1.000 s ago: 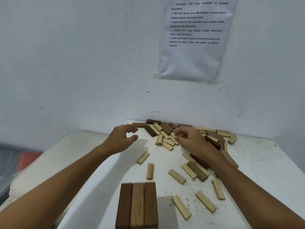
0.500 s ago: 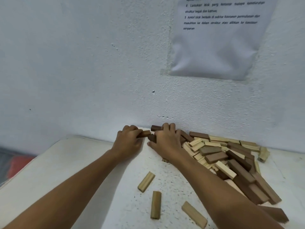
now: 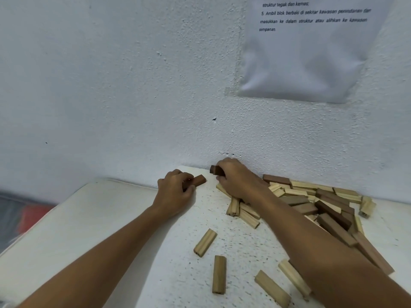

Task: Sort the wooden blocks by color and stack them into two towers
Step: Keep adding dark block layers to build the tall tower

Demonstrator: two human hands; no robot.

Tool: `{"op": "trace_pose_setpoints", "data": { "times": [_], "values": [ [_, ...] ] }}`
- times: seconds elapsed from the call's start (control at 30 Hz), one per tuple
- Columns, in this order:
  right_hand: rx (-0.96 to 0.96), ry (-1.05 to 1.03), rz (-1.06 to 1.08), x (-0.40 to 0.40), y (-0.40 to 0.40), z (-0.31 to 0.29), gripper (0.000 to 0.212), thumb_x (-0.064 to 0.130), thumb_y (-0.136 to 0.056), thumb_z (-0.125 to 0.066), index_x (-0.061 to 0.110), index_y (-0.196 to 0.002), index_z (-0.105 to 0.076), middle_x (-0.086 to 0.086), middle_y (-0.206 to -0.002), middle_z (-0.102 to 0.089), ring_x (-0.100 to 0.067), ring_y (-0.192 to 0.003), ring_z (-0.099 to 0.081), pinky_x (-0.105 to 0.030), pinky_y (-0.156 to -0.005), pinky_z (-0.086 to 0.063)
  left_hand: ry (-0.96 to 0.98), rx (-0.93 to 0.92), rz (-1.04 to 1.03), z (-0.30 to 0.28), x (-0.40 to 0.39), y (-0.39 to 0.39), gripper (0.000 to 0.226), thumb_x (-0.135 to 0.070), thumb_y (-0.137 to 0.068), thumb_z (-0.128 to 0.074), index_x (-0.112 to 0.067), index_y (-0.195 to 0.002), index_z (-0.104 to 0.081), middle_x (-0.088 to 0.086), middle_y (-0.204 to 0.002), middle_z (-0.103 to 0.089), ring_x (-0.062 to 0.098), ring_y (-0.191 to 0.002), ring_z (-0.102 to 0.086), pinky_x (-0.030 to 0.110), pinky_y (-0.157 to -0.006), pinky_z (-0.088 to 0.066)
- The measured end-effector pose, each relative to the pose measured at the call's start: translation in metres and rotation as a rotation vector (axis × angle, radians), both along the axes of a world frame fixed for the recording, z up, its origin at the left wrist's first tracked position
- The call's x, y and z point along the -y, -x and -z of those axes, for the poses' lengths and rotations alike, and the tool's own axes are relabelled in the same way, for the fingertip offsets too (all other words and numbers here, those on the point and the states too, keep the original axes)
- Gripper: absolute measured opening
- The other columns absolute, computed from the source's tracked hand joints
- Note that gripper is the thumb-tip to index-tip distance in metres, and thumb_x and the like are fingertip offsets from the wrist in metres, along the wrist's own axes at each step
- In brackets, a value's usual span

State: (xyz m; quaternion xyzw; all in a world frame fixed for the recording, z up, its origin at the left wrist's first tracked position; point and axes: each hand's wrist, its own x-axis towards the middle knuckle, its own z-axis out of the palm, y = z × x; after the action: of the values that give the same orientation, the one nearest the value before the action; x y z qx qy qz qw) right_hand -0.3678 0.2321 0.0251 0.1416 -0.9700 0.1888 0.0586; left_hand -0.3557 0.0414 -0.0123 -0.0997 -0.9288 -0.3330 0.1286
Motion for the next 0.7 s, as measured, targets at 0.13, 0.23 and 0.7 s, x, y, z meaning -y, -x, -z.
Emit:
{"op": "trace_pose_setpoints", "data": {
  "times": [0.13,0.23,0.7],
  "values": [
    [-0.087,-0.081,-0.012,0.007,-0.007,0.002,0.018,0.021,-0.096,-0.052,0.008,-0.108,-0.057,-0.012,-0.107,-0.061,-0.028,-0.104,-0.051,-0.036,-0.083,-0.033,-0.032,0.039,-0.004,-0.005,0.001,-0.004,0.043,-0.035,-0.072,-0.051,-0.018,-0.106,-0.071,-0.011,-0.09,-0.055,0.01,-0.09,-0.05,0.044,-0.095,-0.039],
    [-0.101,0.028,-0.015,0.01,-0.007,0.001,0.013,0.021,-0.096,-0.053,0.011,-0.104,-0.056,-0.006,-0.102,-0.063,-0.025,-0.098,-0.054,-0.035,-0.083,-0.031,-0.046,0.062,-0.008,-0.007,0.004,-0.009,0.044,-0.037,-0.07,-0.052,-0.019,-0.105,-0.072,-0.011,-0.09,-0.056,0.011,-0.089,-0.053,0.046,-0.096,-0.041],
    [-0.007,-0.129,-0.142,0.015,-0.013,0.002,0.016,0.015,-0.093,-0.06,0.015,-0.107,-0.051,-0.004,-0.105,-0.057,-0.022,-0.093,-0.054,-0.024,-0.054,-0.026,-0.079,0.127,-0.07,-0.009,0.02,-0.038,0.042,-0.039,-0.069,-0.053,-0.023,-0.104,-0.072,-0.009,-0.095,-0.062,0.012,-0.092,-0.056,0.044,-0.096,-0.043]
  ]
}}
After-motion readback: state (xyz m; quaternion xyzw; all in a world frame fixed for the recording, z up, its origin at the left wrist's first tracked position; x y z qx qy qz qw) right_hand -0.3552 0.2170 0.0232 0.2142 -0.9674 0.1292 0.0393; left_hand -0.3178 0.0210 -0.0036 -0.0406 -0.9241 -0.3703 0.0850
